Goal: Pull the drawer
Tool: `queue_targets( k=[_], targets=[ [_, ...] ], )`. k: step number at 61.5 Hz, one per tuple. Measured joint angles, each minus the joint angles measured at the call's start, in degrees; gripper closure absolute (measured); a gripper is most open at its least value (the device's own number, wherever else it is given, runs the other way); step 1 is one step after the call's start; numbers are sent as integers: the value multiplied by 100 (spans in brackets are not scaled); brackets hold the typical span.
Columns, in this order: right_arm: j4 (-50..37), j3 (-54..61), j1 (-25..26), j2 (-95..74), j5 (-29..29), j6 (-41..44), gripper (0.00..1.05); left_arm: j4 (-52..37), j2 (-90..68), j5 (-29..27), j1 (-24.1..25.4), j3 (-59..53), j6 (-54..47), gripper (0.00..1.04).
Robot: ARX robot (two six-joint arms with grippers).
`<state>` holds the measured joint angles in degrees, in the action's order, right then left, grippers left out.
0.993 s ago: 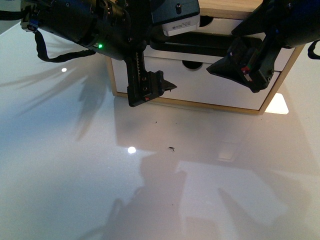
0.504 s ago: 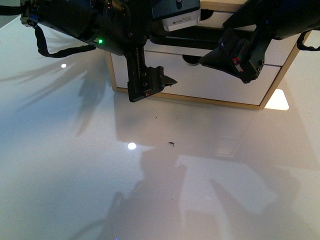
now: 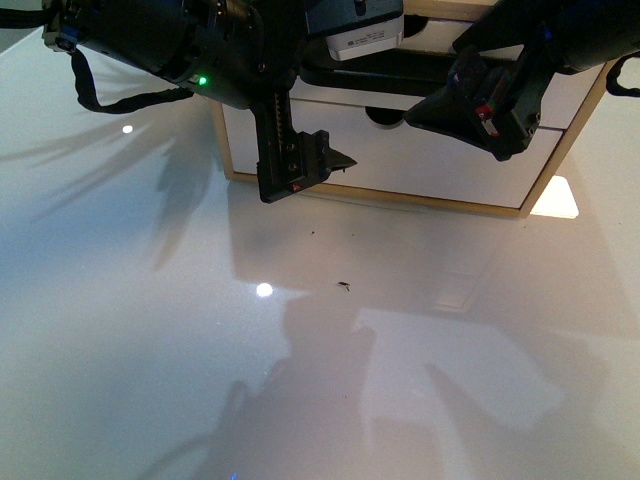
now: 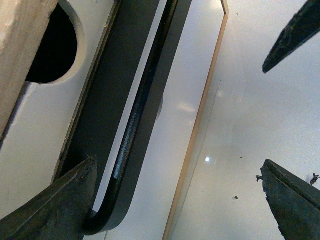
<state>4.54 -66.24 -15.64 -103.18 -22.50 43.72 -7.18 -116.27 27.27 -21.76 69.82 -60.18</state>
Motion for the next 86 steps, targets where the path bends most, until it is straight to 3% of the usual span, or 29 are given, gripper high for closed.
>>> queue_targets(
  k=[15, 38, 43, 63, 86],
  targets=[
    [50, 11, 0, 28, -164, -83, 9, 0, 0, 2, 0, 0, -4, 7],
    [280, 33, 2, -24, 66, 155, 9, 0, -11, -4, -31, 0, -4, 7],
    [219, 31, 2, -120, 345, 306, 9, 0, -20, -4, -33, 0, -4, 7],
    [199, -79, -24, -463, 376, 603, 9, -28, -42, -2, -76, 0, -44, 7],
    [931, -107, -37, -334, 212, 1062, 9, 616, 68, 103, -98, 7, -540, 7]
  ],
)
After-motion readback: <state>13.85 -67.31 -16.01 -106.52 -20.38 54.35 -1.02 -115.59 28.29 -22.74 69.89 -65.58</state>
